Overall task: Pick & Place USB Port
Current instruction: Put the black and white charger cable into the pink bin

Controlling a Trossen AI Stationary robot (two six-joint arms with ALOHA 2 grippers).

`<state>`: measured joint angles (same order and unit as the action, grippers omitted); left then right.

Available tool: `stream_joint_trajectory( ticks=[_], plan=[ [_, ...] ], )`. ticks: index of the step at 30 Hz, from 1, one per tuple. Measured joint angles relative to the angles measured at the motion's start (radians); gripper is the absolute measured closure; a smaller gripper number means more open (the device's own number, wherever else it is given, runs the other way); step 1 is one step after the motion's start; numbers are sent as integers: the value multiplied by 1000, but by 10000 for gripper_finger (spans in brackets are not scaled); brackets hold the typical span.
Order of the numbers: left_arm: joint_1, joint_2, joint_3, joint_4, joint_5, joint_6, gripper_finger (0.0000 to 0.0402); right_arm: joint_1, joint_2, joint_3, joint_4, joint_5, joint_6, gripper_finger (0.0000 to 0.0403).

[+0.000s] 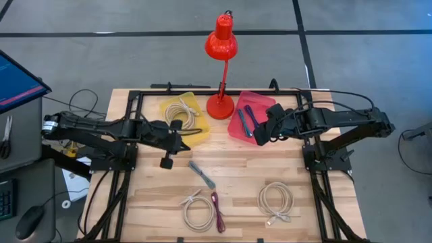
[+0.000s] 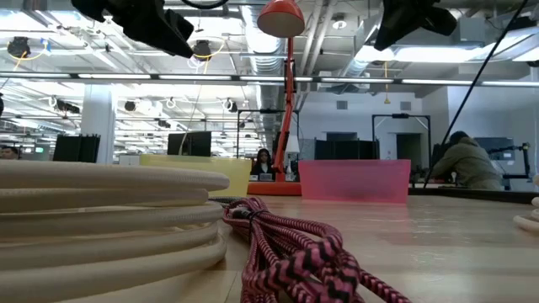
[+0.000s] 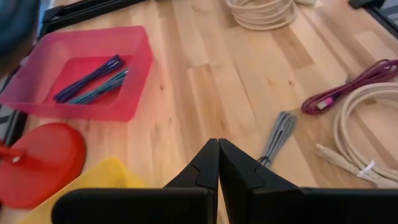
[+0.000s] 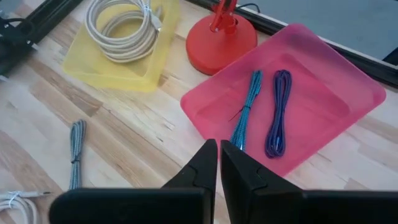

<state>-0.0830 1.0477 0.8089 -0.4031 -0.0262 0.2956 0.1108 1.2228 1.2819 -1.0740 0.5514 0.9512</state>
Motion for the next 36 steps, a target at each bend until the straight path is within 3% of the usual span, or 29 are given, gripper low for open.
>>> stream_joint_trajectory(
  ticks=[13, 28, 36],
  plan=[
    [-26, 154, 0, 149, 0, 0, 384, -3, 0, 0, -12, 3, -15, 391],
    [-29, 349, -4, 150, 0, -1, 226, 7, 0, 0, -18, -3, -15, 391],
    [-40, 410, -53, 149, 26, -1, 187, 7, 0, 0, -30, -3, -16, 391]
  ],
)
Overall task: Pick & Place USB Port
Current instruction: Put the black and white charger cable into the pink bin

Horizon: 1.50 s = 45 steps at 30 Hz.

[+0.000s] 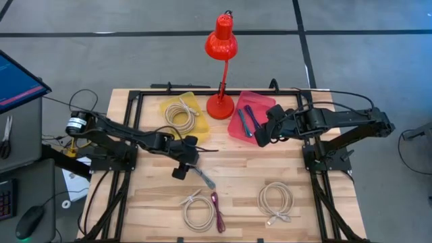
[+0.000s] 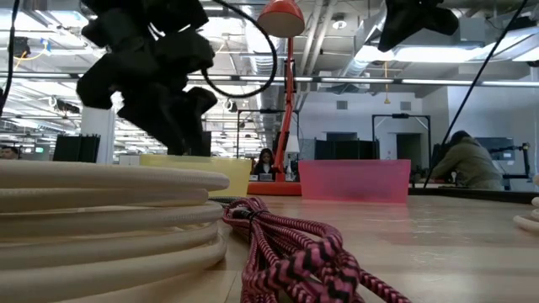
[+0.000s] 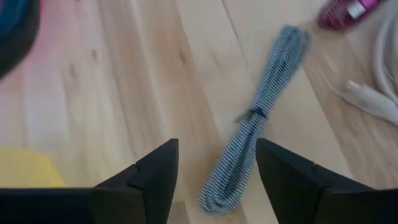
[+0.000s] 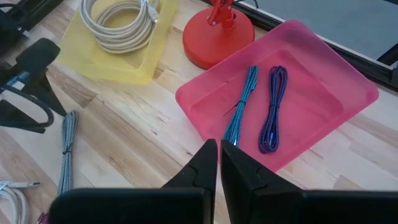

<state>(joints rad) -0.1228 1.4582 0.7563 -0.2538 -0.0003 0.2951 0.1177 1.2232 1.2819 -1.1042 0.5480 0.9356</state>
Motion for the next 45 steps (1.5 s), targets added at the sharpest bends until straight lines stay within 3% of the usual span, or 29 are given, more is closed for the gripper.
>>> stream_joint_trajectory(
  ticks=[7, 24, 37, 41, 45],
  plan=[
    [-5, 7, -21, 8, 60, -3, 187, 0, 0, 0, -18, 0, 0, 391],
    [-8, 7, -176, 175, 29, -23, 187, -1, 0, 0, -18, 1, 6, 391],
    [-6, 120, -196, 310, 16, -72, 189, -1, 0, 0, -15, 0, 16, 390],
    [-7, 101, -198, 317, 6, -71, 220, -1, 0, 0, -15, 0, 16, 390],
    [-5, 87, -198, 323, -3, -75, 295, -1, 0, 0, -16, 1, 16, 390]
  ],
)
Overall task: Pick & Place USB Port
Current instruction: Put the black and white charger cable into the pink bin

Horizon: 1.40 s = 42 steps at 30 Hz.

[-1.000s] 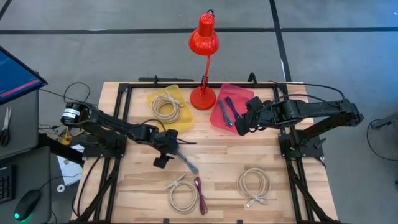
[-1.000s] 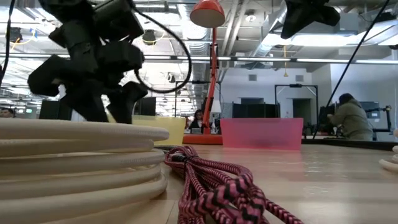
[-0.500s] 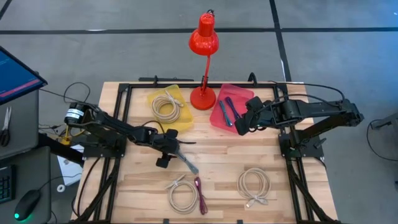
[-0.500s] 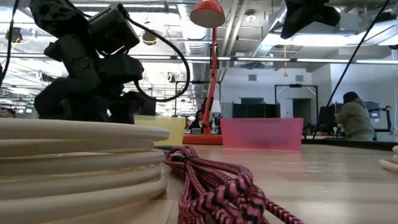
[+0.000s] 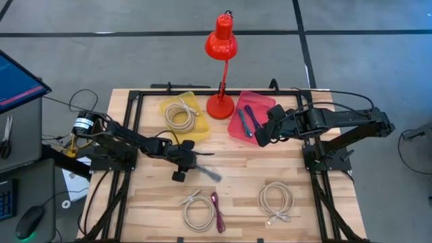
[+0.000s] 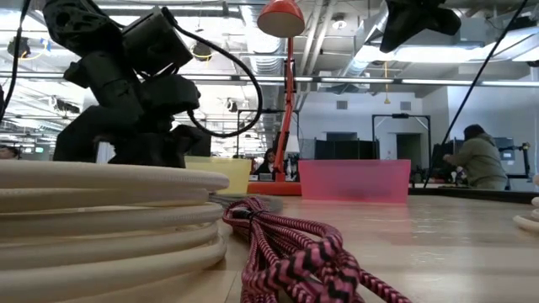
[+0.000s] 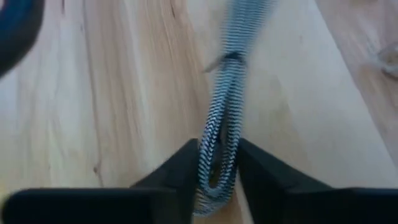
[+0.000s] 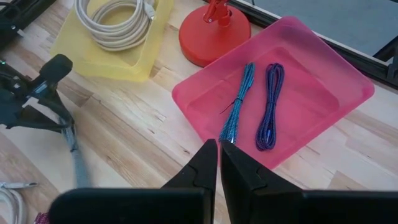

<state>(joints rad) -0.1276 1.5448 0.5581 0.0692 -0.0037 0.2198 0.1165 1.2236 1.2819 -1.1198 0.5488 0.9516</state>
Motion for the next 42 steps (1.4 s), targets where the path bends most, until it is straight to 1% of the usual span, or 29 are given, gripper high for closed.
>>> stream_joint_trajectory(
  ticks=[3, 4, 5, 10, 17, 21, 25, 29, 33, 36, 38, 40, 42],
  plan=[
    [-1, 0, 0, 0, 4, -61, 363, 0, 0, 0, -1, 0, 0, 390],
    [-1, 0, 0, 2, 4, -87, 378, 0, 0, 0, -2, 0, 0, 390],
    [-1, 0, 1, 5, 4, -115, 384, 0, 0, 0, -2, 0, 0, 390],
    [-3, -39, 3, -1, 41, -225, 387, 0, 0, 0, -2, 0, -2, 390],
    [-2, -215, 60, 12, 47, -255, 388, 0, 0, 0, -3, 2, -8, 390],
    [-2, -312, 110, 22, -11, -263, 388, 0, 0, 0, -5, 2, -8, 390],
    [6, -368, 143, 28, -87, -238, 388, 0, 0, 0, -3, 8, -8, 390],
    [37, -373, 142, 14, -104, -201, 388, -1, 0, 0, 12, 15, -8, 391],
    [103, -366, 142, 20, -107, -200, 388, -2, 0, 0, 89, 28, -11, 391],
    [173, -366, 141, 50, -58, -233, 388, -2, 0, 0, 162, 9, -79, 391],
    [230, -366, 141, 91, 27, -298, 388, -1, 0, 0, 228, 3, -181, 392],
    [285, -366, 141, 140, 138, -374, 388, 0, 0, 0, 311, -3, -298, 398],
    [327, -366, 141, 195, 222, -440, 388, 0, -1, 0, 391, -37, -419, 401]
  ],
)
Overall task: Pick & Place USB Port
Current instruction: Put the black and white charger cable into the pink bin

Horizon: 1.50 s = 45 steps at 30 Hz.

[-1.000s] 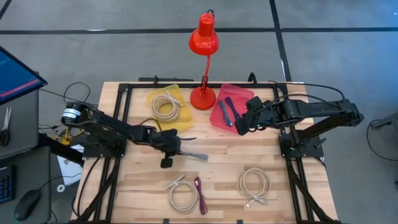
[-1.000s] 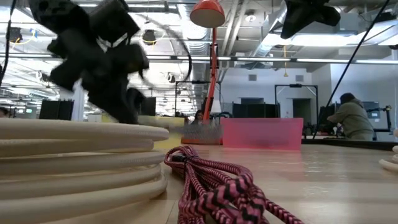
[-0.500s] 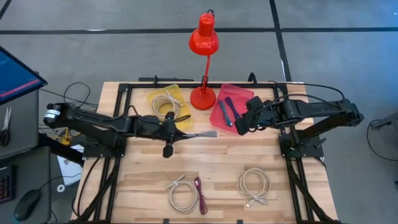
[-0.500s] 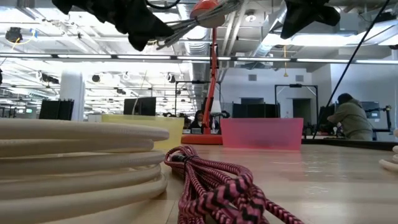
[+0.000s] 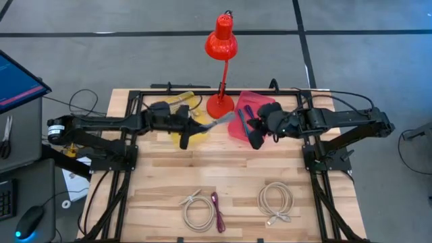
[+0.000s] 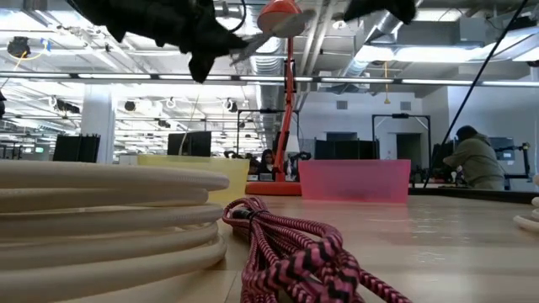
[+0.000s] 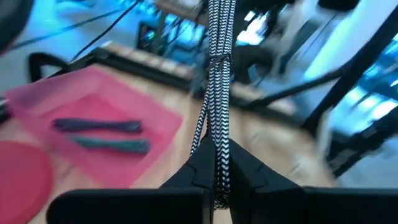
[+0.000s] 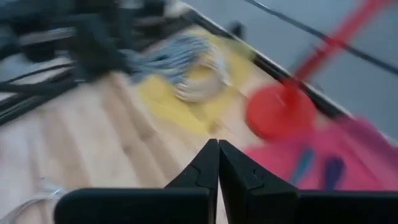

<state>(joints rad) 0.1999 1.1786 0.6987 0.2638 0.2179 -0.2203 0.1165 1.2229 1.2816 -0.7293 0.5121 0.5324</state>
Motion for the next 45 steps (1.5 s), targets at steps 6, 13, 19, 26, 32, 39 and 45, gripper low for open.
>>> stream_joint_trajectory(
  ticks=[6, 13, 19, 26, 32, 39, 45],
  plan=[
    [51, 0, 0, 134, 119, -130, 388, -32, 0, 0, 213, -177, -166, 401],
    [66, 0, 0, 143, 137, -222, 388, -71, 7, 0, 255, -177, -98, 391],
    [66, 0, 0, 149, 141, -260, 388, -86, 62, 0, 254, -174, -52, 337],
    [71, 0, 0, 149, 149, -306, 388, -108, 141, 0, 340, -173, -36, 241],
    [72, 0, 0, 149, 148, -316, 388, -105, 170, 0, 448, -174, -44, 184],
    [72, 0, 0, 149, 147, -320, 388, -119, 172, 0, 516, -172, -68, 179],
    [72, 0, 0, 149, 147, -320, 389, -155, 173, 0, 553, -170, -71, 200]
  ],
)
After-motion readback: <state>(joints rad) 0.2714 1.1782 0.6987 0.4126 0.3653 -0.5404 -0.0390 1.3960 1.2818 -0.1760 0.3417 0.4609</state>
